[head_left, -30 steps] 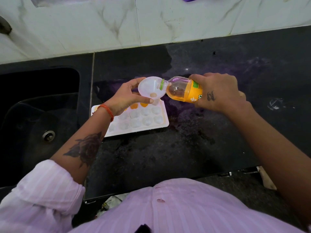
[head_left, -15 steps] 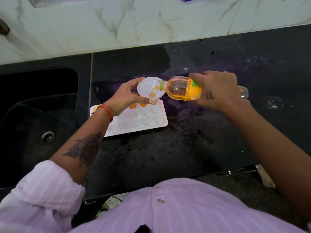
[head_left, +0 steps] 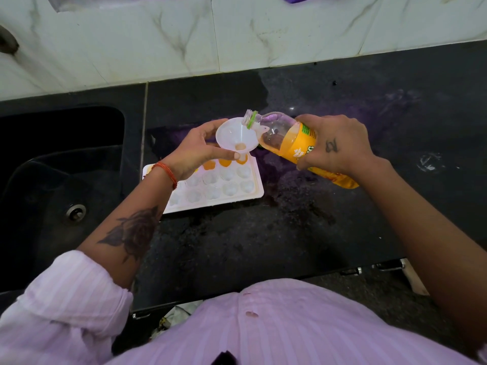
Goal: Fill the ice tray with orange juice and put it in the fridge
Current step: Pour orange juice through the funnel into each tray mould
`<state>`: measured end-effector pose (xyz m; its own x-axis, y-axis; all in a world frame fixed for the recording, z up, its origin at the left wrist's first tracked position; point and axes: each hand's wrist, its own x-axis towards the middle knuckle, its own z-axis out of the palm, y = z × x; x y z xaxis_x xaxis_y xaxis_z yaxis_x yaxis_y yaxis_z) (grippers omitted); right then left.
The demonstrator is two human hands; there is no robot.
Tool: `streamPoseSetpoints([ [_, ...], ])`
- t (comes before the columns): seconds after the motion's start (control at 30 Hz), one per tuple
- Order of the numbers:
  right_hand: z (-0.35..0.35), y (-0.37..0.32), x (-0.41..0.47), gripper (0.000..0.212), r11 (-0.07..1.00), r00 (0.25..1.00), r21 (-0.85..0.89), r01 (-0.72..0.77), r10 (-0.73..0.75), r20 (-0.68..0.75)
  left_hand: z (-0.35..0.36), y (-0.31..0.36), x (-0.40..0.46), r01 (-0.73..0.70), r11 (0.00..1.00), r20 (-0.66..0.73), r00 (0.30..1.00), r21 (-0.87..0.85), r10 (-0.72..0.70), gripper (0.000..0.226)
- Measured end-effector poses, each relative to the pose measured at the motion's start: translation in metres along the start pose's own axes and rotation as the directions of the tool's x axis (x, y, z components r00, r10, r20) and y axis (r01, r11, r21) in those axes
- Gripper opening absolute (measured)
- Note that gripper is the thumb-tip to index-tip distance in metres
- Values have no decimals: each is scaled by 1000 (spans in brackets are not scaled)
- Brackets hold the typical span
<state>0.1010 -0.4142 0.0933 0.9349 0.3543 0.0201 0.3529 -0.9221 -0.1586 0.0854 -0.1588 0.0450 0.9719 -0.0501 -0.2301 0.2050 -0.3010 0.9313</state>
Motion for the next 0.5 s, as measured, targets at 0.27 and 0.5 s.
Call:
streamPoseSetpoints([
  [0.27, -3, -9, -3, 84, 983, 999, 181, -37, 38, -2, -9, 1, -7, -61, 996, -25, 998, -71, 59, 70],
  [0.5, -5, -44, 2, 83, 976, 999, 216, 31, -28, -15, -40, -8, -34, -52, 993, -90, 995, -111, 42, 78],
])
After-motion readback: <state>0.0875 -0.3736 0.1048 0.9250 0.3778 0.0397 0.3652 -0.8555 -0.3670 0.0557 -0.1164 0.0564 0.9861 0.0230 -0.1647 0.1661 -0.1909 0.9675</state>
